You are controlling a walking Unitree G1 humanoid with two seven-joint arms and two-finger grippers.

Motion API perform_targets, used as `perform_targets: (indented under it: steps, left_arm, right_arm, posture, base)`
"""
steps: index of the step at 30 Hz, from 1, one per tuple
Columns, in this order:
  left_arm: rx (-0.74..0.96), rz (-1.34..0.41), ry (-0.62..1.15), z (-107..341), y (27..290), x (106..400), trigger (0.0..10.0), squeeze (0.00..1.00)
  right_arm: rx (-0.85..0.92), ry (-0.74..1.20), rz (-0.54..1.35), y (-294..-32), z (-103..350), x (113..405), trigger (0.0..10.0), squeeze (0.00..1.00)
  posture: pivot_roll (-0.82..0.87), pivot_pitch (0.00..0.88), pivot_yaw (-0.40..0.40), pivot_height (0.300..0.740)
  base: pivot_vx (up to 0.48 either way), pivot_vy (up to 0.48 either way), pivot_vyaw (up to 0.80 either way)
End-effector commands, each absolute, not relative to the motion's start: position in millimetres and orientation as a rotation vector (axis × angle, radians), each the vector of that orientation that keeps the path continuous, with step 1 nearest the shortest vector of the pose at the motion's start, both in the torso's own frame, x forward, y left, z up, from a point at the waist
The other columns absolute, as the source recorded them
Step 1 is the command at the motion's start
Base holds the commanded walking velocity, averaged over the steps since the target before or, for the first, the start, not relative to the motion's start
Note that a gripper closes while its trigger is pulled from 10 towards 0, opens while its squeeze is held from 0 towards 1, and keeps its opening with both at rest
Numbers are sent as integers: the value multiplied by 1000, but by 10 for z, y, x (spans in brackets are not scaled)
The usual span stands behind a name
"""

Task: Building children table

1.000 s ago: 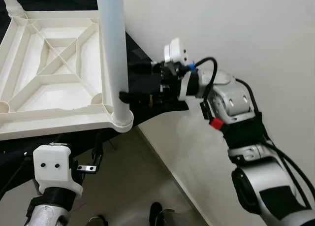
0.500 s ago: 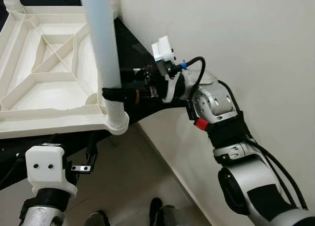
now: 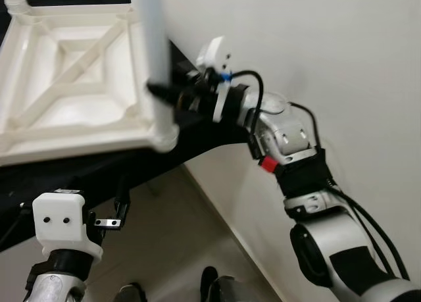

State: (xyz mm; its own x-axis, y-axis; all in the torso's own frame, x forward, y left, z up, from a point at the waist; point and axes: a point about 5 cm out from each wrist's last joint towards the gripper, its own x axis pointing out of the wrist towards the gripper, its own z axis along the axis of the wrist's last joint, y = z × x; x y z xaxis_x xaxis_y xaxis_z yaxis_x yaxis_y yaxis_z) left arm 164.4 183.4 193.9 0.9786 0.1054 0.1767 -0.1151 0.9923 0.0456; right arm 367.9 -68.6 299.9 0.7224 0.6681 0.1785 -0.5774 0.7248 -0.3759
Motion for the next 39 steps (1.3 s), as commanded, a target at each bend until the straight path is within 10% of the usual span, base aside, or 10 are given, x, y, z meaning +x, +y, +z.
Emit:
perform_targets:
  steps: [1,9,10,15,16,23,29,30,39]
  left_arm:
    - [62,120,-150,1909,1863,1624,10000,0]
    - [51,116,-175,1929,1843,1701,10000,0]
    - [53,120,-177,1934,1854,1700,10000,0]
    - [56,122,-177,1936,1872,1695,10000,0]
    - [57,120,-176,1933,1872,1694,10000,0]
    - [62,112,-174,1941,1851,1681,10000,0]
    - [64,108,-170,1942,1834,1665,10000,0]
    - [64,107,-169,1944,1832,1660,10000,0]
    - [67,116,-162,1946,1841,1635,10000,0]
  right_arm:
    - [-402,-100,426,-1022,2456,3725,0,0]
    - [-348,-143,545,-658,2477,3592,353,0]
    - [-297,-165,574,-597,2558,3603,10000,0]
    - [-119,-204,738,-372,2741,3465,10000,0]
    - [-59,-212,828,-302,2801,3385,10000,1000]
    - [-18,-296,1300,-240,3005,3063,10000,1000]
    - [-129,-375,1348,-355,3185,3284,10000,976]
    - [-143,-374,1332,-358,3210,3352,10000,86]
    - [-120,-357,1524,-258,3272,3356,10000,0]
  posture:
    - [129,315,-143,740]
    - [117,277,-143,740]
    - [117,277,-143,740]
    - [120,279,-142,740]
    - [118,278,-138,740]
    - [141,265,-140,740]
    - [147,280,-142,740]
    - [150,283,-145,740]
    - [155,298,-150,740]
  base:
    - [0,0,0]
    - [0,0,0]
    - [0,0,0]
    - [0,0,0]
    - [0,0,0]
    - [0,0,0]
    - [0,0,0]
    - [0,0,0]
    - [0,0,0]
